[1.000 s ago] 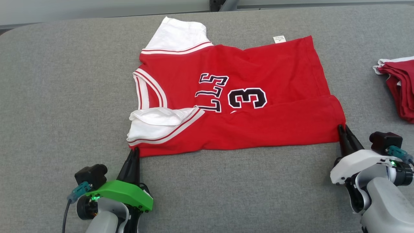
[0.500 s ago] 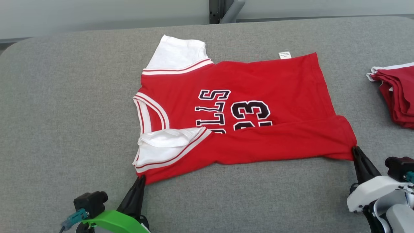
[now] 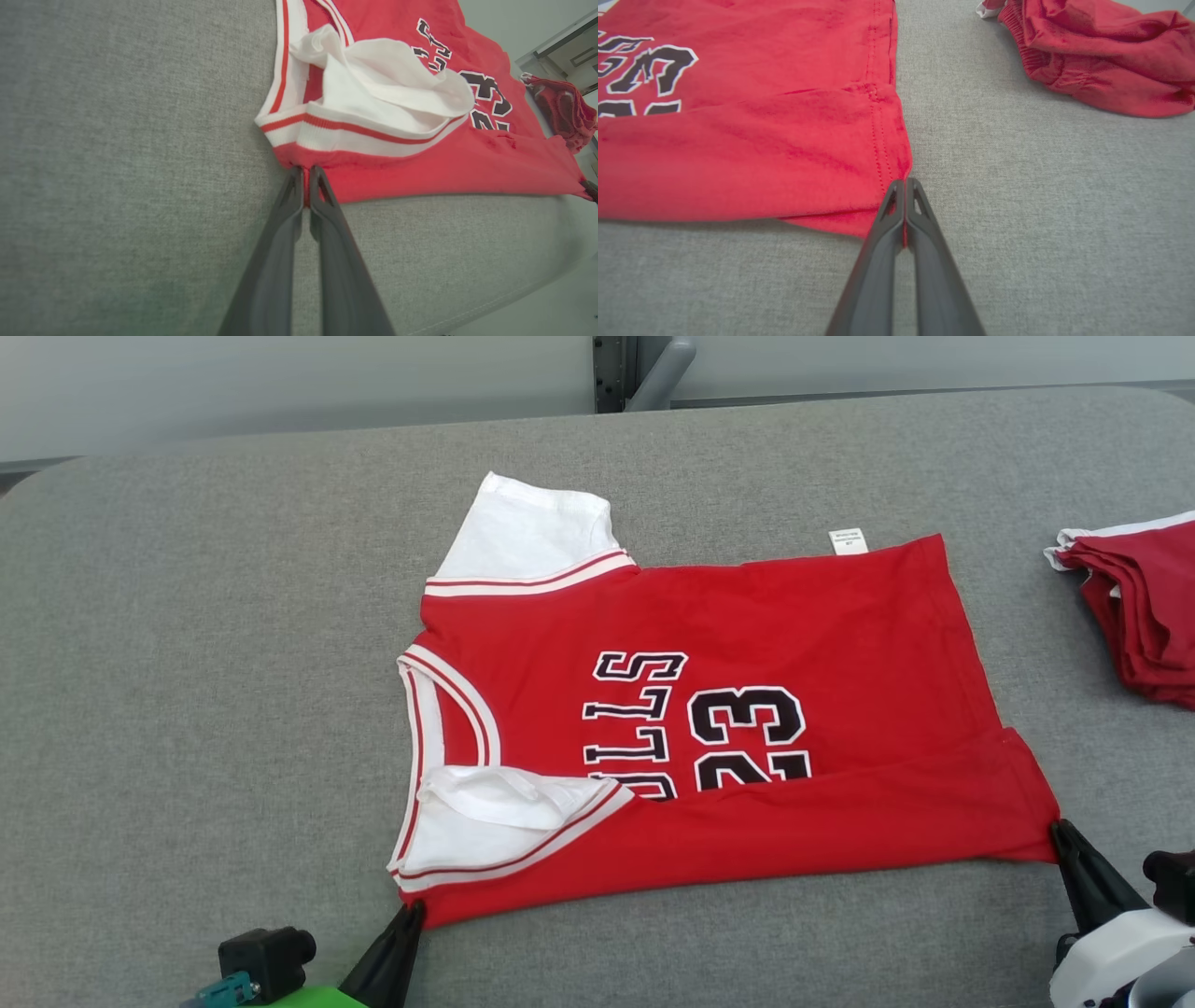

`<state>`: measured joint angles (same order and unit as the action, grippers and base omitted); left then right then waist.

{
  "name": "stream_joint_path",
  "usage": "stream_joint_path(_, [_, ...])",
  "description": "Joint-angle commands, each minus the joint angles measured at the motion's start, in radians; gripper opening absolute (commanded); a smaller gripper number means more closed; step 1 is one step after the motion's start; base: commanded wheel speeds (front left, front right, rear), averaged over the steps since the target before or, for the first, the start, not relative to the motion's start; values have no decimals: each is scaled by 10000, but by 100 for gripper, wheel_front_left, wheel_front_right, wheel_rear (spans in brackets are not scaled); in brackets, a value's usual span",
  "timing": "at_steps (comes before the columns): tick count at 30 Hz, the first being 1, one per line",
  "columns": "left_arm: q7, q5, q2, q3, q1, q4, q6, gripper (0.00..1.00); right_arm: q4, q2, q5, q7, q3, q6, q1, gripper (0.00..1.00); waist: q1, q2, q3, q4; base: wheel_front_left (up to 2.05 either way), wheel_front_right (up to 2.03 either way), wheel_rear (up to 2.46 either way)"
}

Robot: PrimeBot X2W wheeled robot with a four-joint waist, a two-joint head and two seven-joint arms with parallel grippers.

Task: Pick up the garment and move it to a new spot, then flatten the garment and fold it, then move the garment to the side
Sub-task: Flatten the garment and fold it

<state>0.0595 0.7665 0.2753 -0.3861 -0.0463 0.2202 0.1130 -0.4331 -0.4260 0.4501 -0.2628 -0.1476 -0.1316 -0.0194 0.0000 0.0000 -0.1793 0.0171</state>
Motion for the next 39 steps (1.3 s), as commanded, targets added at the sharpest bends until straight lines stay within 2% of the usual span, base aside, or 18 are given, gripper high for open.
stream_joint_path(1, [-84, 73, 103, -13, -121, -74, -86, 0, -3, -170, -114, -27, 28, 18, 88, 0, 0, 0, -39, 18, 0, 0, 0])
stream_joint_path(8, [-804, 249, 232, -247, -447, -431, -201, 0, -65, -293, -109, -27, 19, 18, 253, 0, 0, 0, -79, 55, 0, 0, 0])
stream_joint_path(12, [-975, 397, 264, -116, -578, -499, -464, 0, -267, -204, 37, -27, -170, 19, 218, 0, 0, 0, -51, 67, 0, 0, 0])
stream_joint_path(13, [-923, 474, 205, 0, -602, -492, -617, 11, -292, -222, 39, -27, -137, 19, 165, 21, 0, 0, -41, 61, 0, 0, 0])
stream_joint_path(14, [-876, 561, 138, 125, -620, -495, -756, 98, -317, -191, 29, -27, -53, 19, 111, 100, 0, 0, -34, 62, 0, 0, 0])
stream_joint_path(17, [-939, 867, 103, 426, -553, -662, -1022, 100, -59, 270, 427, -27, 616, 17, -108, 100, 0, 0, -5, 103, 0, 0, 0])
stream_joint_path(18, [-1064, 691, 345, 613, -560, -924, -1374, 100, 277, 357, 516, -27, 836, 17, -182, 100, 0, 0, 20, 170, 0, 0, 0])
stream_joint_path(24, [-1562, 307, 1370, 1470, -325, -2868, -2602, 100, 1244, 640, 81, -27, 978, 15, -552, 100, 0, 0, -58, 384, 0, 0, 0])
stream_joint_path(27, [-2098, 95, 1965, 1777, 547, -3738, -2818, 100, 1591, 810, -257, -27, 900, 15, -783, 100, 0, 0, -270, 395, 0, 0, 0])
stream_joint_path(29, [-2536, 84, 2210, 1819, 1455, -3990, -2766, 100, 1750, 953, -458, -27, 748, 15, -980, 100, 0, 0, -483, 417, 0, 0, 0])
stream_joint_path(32, [-3307, 330, 2334, 1650, 3213, -3784, -2428, 100, 1914, 1083, -684, -27, 624, 15, -1300, 100, 0, 0, -881, 462, 0, 0, 0])
stream_joint_path(39, [-5181, 976, 1930, 997, 7588, -1150, -1479, 100, 2117, 1091, -930, -27, 216, 15, -2227, 100, 0, 0, -2090, 834, 0, 0, 0])
